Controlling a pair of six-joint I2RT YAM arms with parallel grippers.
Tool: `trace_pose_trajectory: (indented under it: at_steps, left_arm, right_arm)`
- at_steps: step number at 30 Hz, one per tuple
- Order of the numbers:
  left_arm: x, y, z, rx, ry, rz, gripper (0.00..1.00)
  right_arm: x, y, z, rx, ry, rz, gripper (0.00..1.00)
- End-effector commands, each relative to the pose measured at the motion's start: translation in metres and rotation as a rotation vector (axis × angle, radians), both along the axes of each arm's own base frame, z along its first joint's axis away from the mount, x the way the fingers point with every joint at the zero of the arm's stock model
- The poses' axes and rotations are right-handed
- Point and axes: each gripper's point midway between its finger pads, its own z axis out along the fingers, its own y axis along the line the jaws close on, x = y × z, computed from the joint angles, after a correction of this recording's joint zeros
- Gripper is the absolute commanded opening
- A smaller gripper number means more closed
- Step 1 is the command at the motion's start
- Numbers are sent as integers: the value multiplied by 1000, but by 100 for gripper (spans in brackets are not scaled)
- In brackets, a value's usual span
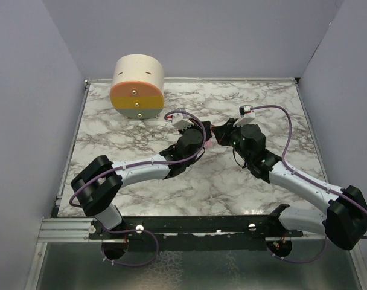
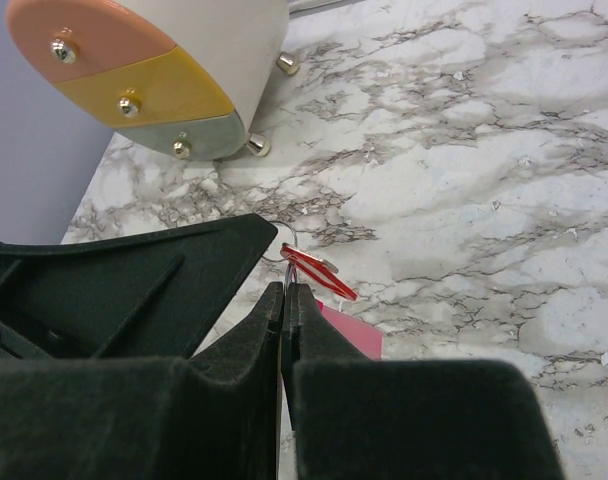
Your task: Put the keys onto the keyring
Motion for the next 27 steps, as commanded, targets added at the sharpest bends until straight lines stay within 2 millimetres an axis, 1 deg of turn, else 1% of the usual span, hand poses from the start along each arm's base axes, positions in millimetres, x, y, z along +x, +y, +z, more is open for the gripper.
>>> trace_pose_trajectory:
  at_steps: [1, 27]
  left_arm:
    - [2, -2, 3, 4, -6, 16, 0]
    - [1, -2, -6, 20, 5, 24, 0]
  right_arm:
    - [5, 2, 19, 13, -42, -5, 1]
    - [5, 0, 19, 17, -40, -17, 1]
